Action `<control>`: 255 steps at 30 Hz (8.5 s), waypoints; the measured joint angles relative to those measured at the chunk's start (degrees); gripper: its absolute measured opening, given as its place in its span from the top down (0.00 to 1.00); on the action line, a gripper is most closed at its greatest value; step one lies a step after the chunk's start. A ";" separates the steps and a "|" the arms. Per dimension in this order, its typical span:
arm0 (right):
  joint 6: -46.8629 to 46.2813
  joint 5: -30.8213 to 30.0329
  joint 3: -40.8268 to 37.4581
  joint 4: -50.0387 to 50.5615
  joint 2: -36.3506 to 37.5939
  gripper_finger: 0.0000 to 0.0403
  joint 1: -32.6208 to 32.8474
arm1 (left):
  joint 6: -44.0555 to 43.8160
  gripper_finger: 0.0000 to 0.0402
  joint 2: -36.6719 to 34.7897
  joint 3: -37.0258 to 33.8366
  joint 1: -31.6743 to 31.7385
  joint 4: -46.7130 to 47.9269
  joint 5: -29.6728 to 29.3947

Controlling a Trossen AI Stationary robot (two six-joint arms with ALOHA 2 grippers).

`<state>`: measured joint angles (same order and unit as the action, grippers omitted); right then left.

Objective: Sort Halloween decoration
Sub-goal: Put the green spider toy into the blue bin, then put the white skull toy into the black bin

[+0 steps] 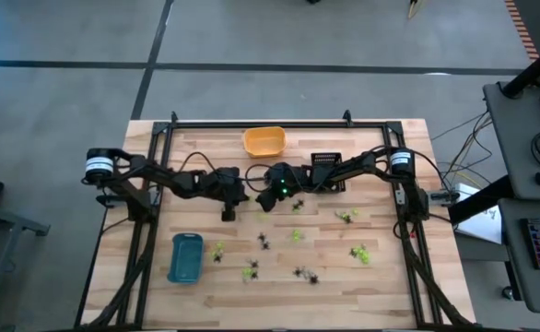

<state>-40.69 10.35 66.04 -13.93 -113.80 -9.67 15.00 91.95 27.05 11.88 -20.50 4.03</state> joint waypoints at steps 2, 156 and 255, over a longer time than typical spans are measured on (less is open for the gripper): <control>-0.24 0.03 0.00 -0.58 0.00 0.50 0.00 | -0.06 1.00 0.89 0.04 0.04 -0.45 0.02; 42.62 7.65 48.76 -8.08 -30.10 0.75 12.88 | -30.27 0.96 -60.48 8.09 -0.07 27.21 -0.48; 33.62 -4.50 -10.27 27.67 40.74 0.83 14.69 | -17.50 0.66 -11.00 4.33 -13.57 22.87 -6.42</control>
<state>-7.07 5.85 55.77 13.74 -73.06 5.02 -2.50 80.95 31.38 -1.69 2.37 -2.39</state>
